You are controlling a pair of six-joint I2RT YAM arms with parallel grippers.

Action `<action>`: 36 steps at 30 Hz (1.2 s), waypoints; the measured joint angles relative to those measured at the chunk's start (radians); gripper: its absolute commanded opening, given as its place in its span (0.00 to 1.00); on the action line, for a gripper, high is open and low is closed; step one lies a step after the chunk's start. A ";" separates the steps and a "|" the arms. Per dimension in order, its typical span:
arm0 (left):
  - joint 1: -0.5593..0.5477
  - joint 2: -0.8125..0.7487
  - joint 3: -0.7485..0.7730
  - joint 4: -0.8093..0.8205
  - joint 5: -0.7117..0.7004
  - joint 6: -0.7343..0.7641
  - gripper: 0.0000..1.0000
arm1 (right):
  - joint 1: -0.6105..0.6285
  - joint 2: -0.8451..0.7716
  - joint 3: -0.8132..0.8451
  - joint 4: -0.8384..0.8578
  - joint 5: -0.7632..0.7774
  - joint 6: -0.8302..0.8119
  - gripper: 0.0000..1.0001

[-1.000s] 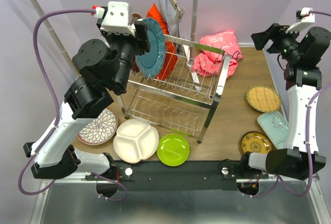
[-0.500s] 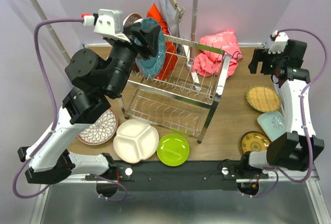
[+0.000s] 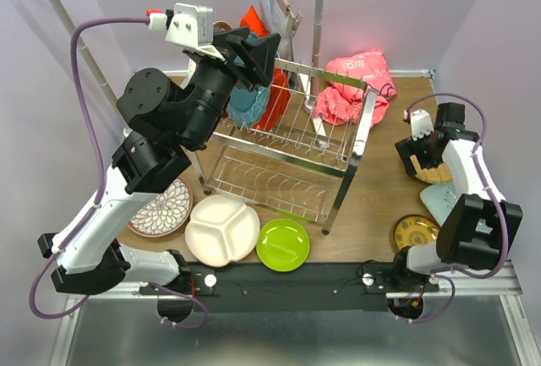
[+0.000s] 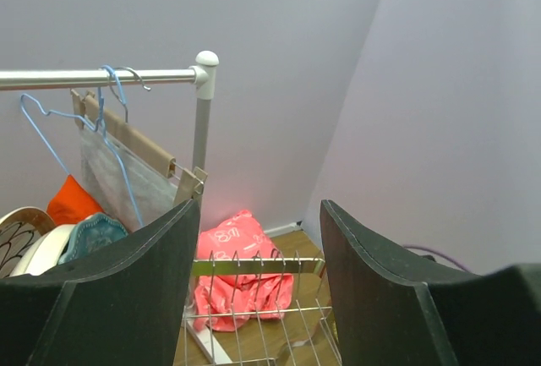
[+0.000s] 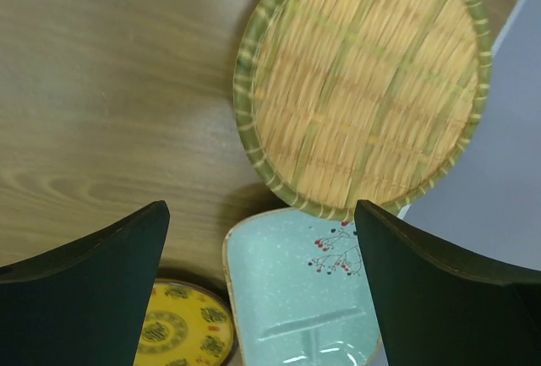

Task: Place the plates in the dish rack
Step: Grab a plate with the right arm

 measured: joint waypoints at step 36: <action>0.061 0.041 0.067 -0.010 0.037 -0.068 0.68 | 0.036 0.114 -0.428 0.686 0.304 -0.483 0.34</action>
